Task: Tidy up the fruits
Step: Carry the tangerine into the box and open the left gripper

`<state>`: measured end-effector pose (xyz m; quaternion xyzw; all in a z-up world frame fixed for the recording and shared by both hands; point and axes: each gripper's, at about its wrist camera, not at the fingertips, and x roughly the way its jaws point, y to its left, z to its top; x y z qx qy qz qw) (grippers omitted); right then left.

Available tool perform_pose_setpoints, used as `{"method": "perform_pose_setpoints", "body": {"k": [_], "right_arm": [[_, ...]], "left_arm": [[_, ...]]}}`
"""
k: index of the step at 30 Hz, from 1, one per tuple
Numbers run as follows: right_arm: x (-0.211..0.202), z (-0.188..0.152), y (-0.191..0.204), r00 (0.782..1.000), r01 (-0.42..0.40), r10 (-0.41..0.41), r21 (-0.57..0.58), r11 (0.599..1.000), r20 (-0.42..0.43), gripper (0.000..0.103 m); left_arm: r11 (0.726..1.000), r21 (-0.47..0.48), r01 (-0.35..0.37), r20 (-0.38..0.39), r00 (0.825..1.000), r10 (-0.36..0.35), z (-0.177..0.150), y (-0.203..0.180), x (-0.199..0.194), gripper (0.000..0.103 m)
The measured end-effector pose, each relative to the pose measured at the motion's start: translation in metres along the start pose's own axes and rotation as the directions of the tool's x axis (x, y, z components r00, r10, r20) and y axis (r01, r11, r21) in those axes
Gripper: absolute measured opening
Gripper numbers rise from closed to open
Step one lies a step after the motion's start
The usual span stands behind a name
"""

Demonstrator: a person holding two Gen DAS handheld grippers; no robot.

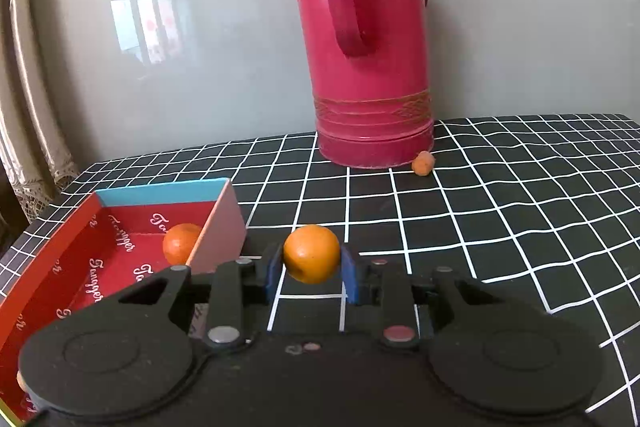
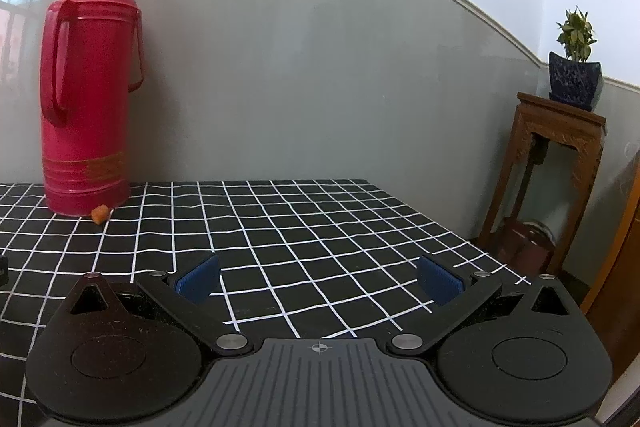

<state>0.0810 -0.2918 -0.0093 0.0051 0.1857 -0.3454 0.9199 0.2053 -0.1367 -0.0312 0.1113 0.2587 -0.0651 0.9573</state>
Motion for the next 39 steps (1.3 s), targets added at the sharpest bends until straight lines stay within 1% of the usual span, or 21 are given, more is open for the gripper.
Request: {"method": "perform_pose_setpoints", "body": {"k": [7,10,12,16,19,24,27,29,31,37,39], "right_arm": [[0.001,0.000,0.001,1.000,0.028,-0.028,-0.001,1.000,0.004,0.103],[0.000,0.003,-0.004,0.999,0.036,-0.036,0.026,0.999,0.022,0.103],[0.002,0.003,-0.004,1.000,0.017,-0.017,0.033,0.999,0.003,0.103],[-0.003,0.003,0.004,1.000,0.003,-0.003,-0.017,1.000,0.024,0.103],[-0.011,0.002,0.003,0.998,-0.006,0.006,-0.005,1.000,0.062,0.103],[-0.008,0.003,0.007,0.999,-0.044,0.043,0.008,0.999,0.023,0.103],[-0.013,0.004,0.012,0.998,-0.059,0.058,0.016,0.998,0.034,0.103],[-0.014,0.004,0.017,0.997,-0.074,0.073,0.011,0.997,0.034,0.103],[-0.016,0.005,0.023,0.995,-0.094,0.094,0.009,0.996,0.031,0.103],[-0.019,0.006,0.041,0.986,-0.167,0.167,0.003,0.986,0.017,0.103],[-0.020,0.005,0.051,0.981,-0.192,0.192,-0.001,0.981,0.010,0.103]], "left_arm": [[1.000,-0.010,-0.008,0.001,1.000,0.008,0.000,0.006,-0.001,0.021],[1.000,-0.013,-0.010,0.002,1.000,0.010,0.002,0.007,-0.001,0.022],[1.000,-0.014,-0.012,0.001,1.000,0.012,0.001,0.007,0.000,0.022],[1.000,-0.021,-0.010,0.007,1.000,0.011,0.002,0.009,-0.004,0.022],[0.999,-0.027,-0.027,0.021,0.999,0.027,0.004,0.013,-0.007,0.022],[0.993,-0.075,-0.093,0.035,0.995,0.096,0.008,0.035,-0.014,0.022],[0.980,-0.114,-0.163,0.038,0.985,0.168,0.009,0.055,-0.019,0.022],[0.967,-0.144,-0.211,0.021,0.976,0.216,0.009,0.071,-0.019,0.022],[0.949,-0.169,-0.267,-0.013,0.963,0.269,0.008,0.087,-0.016,0.022],[0.913,-0.193,-0.359,-0.113,0.933,0.343,0.002,0.123,-0.008,0.023],[0.907,-0.180,-0.381,-0.139,0.923,0.360,-0.001,0.131,-0.007,0.026]]}}
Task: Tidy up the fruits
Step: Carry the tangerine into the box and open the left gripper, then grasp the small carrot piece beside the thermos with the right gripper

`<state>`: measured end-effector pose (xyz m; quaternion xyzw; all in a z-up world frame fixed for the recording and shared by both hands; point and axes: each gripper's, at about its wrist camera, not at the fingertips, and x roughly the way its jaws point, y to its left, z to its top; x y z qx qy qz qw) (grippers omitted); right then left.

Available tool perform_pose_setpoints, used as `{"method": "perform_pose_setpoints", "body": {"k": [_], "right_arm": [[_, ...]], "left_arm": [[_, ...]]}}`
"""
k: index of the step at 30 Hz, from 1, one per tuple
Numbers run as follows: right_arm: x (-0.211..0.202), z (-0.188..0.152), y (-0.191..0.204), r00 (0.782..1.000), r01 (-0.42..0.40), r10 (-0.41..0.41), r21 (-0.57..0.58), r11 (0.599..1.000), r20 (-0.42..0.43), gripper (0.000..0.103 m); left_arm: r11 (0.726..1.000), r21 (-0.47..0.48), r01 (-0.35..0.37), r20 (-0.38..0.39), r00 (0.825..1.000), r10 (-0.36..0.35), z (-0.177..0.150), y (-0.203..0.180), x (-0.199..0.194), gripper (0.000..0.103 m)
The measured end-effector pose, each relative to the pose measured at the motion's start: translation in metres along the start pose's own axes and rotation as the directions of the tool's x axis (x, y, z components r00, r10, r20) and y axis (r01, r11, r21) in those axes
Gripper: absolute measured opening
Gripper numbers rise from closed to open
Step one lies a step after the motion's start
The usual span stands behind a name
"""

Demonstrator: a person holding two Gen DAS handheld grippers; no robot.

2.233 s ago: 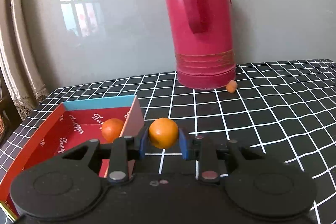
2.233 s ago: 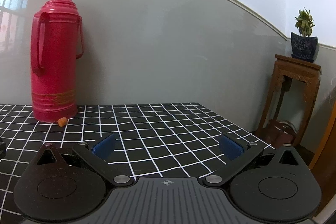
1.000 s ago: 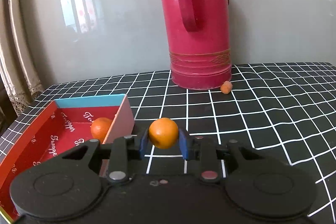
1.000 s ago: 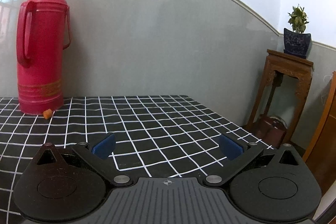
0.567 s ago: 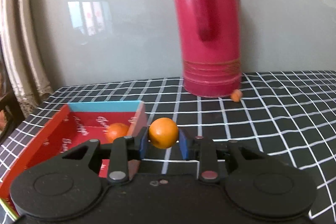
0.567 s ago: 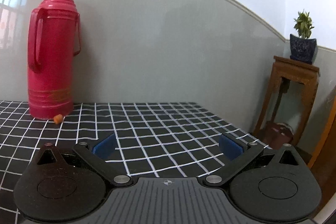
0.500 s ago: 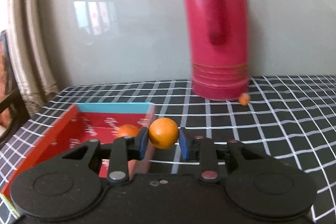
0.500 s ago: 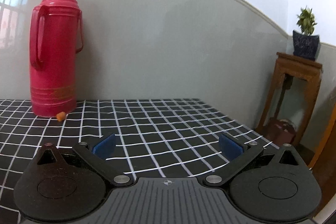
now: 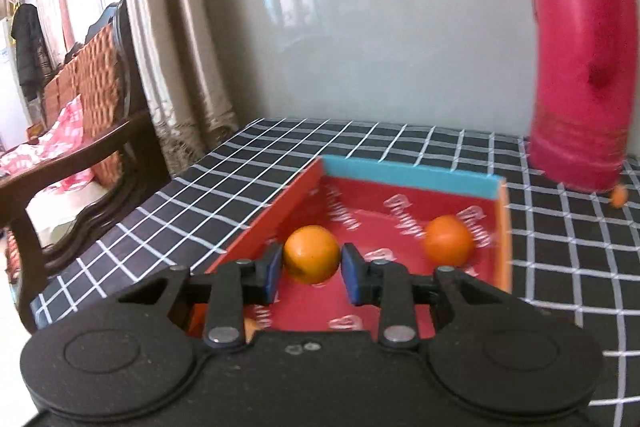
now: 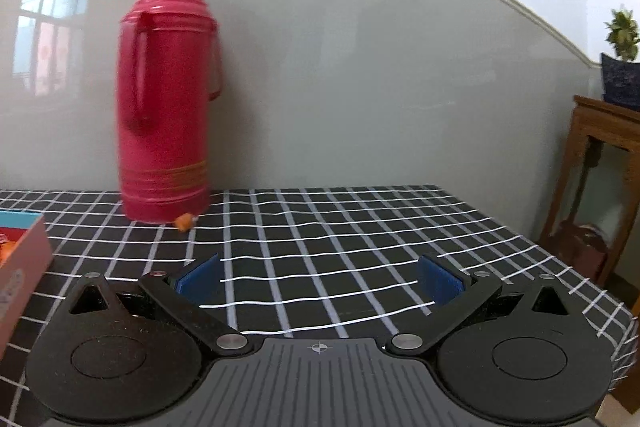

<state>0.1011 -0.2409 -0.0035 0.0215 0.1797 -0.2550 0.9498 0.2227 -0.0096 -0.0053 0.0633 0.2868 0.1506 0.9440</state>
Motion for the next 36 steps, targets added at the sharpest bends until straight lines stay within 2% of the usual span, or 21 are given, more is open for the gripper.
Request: {"method": "perform_pose_setpoints", "body": {"k": [3,4,5,6,8,10,13,17,23,30,32,33,36], "right_arm": [[0.000,0.000,0.013,0.999,-0.040,0.040,-0.009,0.999,-0.005,0.103],[0.001,0.000,0.018,0.998,-0.056,0.056,-0.013,0.998,-0.010,0.103],[0.002,0.001,0.023,0.997,-0.073,0.073,-0.016,0.997,-0.016,0.103],[0.002,0.001,0.028,0.996,-0.090,0.090,-0.018,0.996,-0.020,0.103],[0.006,0.002,0.038,0.991,-0.128,0.127,-0.022,0.992,-0.035,0.103],[0.010,0.003,0.048,0.986,-0.164,0.162,-0.025,0.986,-0.047,0.103],[0.023,0.007,0.061,0.972,-0.223,0.221,-0.025,0.974,-0.076,0.103],[0.048,0.014,0.078,0.943,-0.307,0.306,0.012,0.952,-0.128,0.103],[0.103,0.022,0.095,0.921,-0.319,0.324,0.059,0.946,-0.216,0.103],[0.164,0.034,0.100,0.914,-0.305,0.315,0.078,0.949,-0.254,0.101],[0.181,0.038,0.102,0.913,-0.301,0.312,0.079,0.950,-0.263,0.082],[0.190,0.039,0.103,0.909,-0.305,0.314,0.078,0.949,-0.274,0.067],[0.215,0.039,0.101,0.895,-0.298,0.318,0.110,0.948,-0.314,0.065]], "left_arm": [[1.000,0.001,-0.004,-0.024,1.000,0.004,-0.002,0.011,0.003,0.034],[1.000,0.006,-0.011,-0.031,0.999,0.011,-0.003,0.015,0.003,0.050],[1.000,0.010,-0.024,-0.032,0.999,0.025,-0.004,0.019,0.003,0.074],[0.999,0.010,-0.033,-0.025,0.999,0.033,-0.004,0.022,0.002,0.081],[0.999,0.004,-0.035,0.007,0.999,0.035,-0.005,0.033,-0.006,0.084],[0.999,-0.004,-0.040,0.026,0.999,0.040,-0.004,0.043,-0.009,0.090],[0.997,-0.030,-0.069,0.025,0.997,0.069,-0.005,0.062,-0.012,0.091],[0.989,-0.073,-0.127,0.009,0.992,0.128,-0.011,0.093,-0.014,0.092],[0.977,-0.098,-0.189,0.023,0.981,0.192,-0.011,0.123,-0.014,0.092],[0.967,-0.104,-0.234,0.036,0.970,0.239,-0.015,0.144,-0.018,0.094],[0.965,-0.092,-0.246,0.052,0.967,0.251,-0.015,0.146,-0.018,0.094],[0.964,-0.091,-0.249,0.057,0.965,0.255,-0.014,0.147,-0.018,0.095],[0.965,-0.089,-0.245,0.060,0.966,0.251,-0.013,0.149,-0.015,0.096]]}}
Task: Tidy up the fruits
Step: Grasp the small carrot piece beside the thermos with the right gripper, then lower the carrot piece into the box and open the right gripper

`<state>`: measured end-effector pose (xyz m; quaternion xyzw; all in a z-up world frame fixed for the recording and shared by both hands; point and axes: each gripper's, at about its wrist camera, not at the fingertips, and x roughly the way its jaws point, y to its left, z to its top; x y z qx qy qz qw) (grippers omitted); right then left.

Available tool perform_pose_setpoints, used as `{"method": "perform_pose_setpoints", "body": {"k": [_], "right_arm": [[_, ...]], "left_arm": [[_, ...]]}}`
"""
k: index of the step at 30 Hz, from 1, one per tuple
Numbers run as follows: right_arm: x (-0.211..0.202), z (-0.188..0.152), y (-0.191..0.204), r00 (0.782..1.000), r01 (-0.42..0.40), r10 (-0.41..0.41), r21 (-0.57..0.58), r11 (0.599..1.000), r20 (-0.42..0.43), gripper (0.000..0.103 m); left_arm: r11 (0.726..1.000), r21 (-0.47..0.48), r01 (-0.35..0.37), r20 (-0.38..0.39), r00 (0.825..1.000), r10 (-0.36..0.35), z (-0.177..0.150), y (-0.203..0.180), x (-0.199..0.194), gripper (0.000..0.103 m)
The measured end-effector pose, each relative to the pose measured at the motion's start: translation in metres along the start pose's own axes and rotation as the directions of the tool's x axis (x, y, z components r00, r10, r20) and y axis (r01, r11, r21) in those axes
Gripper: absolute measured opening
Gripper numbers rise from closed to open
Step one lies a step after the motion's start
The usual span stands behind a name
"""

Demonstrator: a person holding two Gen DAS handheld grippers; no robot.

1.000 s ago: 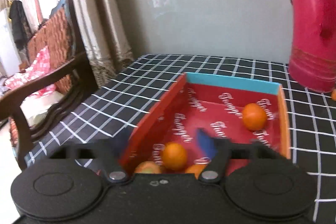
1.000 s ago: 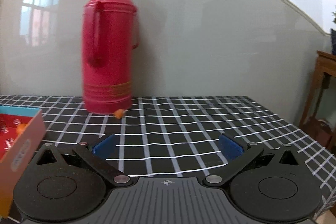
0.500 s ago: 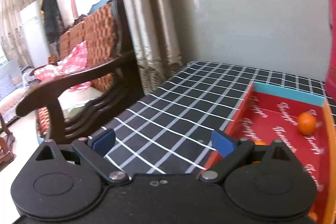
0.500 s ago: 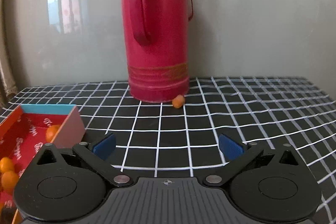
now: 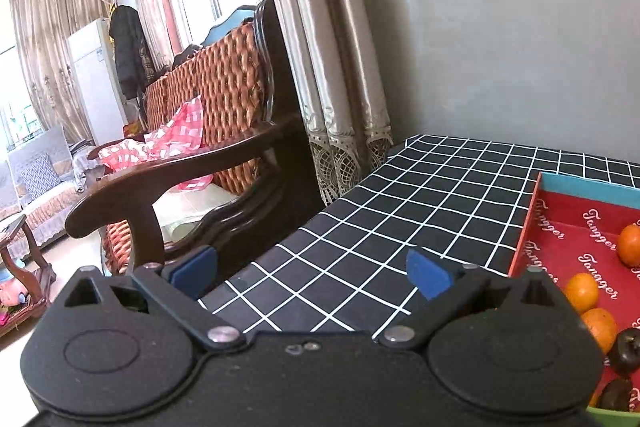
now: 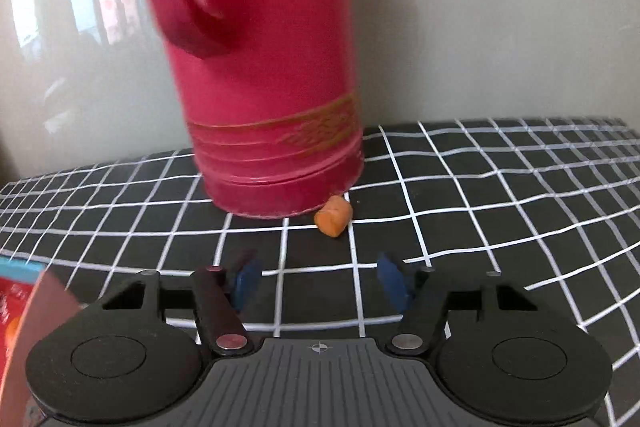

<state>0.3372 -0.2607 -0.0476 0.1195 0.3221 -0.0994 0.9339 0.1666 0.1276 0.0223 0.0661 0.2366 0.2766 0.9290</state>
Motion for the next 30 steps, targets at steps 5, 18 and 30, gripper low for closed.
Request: {"method": "perform_pose_setpoints", "body": {"k": [5,18,30], "right_arm": [[0.015,0.004,-0.005,1.000,0.016,-0.016,-0.004,1.000,-0.002,0.065],[0.029,0.014,-0.008,0.999,0.016,-0.016,-0.008,1.000,0.035,0.025],[-0.015,-0.010,0.008,0.997,-0.073,0.075,-0.050,0.996,0.034,0.025]], "left_arm": [[1.000,0.000,0.010,-0.019,1.000,-0.010,0.000,0.002,0.004,0.096],[1.000,-0.001,-0.012,-0.061,0.998,0.012,-0.003,0.006,0.013,0.097],[0.999,-0.033,-0.012,-0.103,0.995,0.009,-0.003,0.013,0.016,0.097]]}}
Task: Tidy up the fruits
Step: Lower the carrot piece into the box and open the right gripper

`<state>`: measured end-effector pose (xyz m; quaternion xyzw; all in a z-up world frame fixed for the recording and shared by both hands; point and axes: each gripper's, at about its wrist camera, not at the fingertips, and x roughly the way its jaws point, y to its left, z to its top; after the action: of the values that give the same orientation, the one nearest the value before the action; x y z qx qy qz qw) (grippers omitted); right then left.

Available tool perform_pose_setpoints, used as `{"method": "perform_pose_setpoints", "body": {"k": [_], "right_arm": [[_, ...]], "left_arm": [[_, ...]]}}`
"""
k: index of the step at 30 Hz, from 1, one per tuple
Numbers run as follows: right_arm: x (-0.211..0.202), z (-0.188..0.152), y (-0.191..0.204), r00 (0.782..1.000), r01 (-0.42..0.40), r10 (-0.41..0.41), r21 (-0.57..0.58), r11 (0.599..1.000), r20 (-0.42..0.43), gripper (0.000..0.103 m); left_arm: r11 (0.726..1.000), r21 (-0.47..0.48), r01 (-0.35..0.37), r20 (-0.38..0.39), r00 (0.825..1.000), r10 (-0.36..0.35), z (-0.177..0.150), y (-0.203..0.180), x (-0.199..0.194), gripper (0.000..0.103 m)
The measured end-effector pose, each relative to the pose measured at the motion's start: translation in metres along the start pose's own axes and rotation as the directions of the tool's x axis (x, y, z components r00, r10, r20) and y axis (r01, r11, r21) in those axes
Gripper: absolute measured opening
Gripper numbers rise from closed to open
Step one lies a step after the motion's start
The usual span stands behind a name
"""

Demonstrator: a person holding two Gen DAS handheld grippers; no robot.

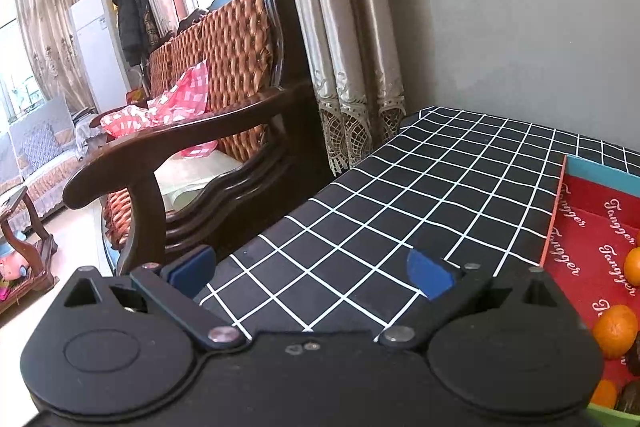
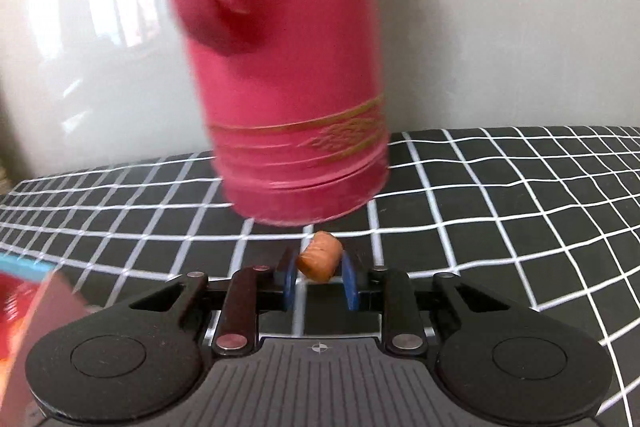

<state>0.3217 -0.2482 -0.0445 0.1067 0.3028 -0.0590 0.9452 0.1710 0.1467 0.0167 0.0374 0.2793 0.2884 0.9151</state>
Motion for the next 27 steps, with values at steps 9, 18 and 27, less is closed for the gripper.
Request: {"method": "perform_pose_setpoints", "body": {"k": [9,18,27], "right_arm": [[-0.095,-0.037,0.061,0.967,-0.252,0.254,-0.047,0.967,0.036,0.025],[-0.140,-0.074,0.132,0.916,-0.397,0.400,-0.162,0.903,-0.018,0.025],[-0.136,-0.082,0.147,0.930,-0.369,0.365,-0.162,0.915,-0.055,0.061]], "left_arm": [[1.000,0.008,0.008,-0.030,1.000,-0.007,-0.002,0.000,0.003,0.097],[0.997,0.051,0.065,-0.058,0.996,-0.062,-0.009,-0.007,0.003,0.097],[0.987,0.095,0.126,-0.018,0.992,-0.125,-0.011,-0.020,-0.011,0.097]]}}
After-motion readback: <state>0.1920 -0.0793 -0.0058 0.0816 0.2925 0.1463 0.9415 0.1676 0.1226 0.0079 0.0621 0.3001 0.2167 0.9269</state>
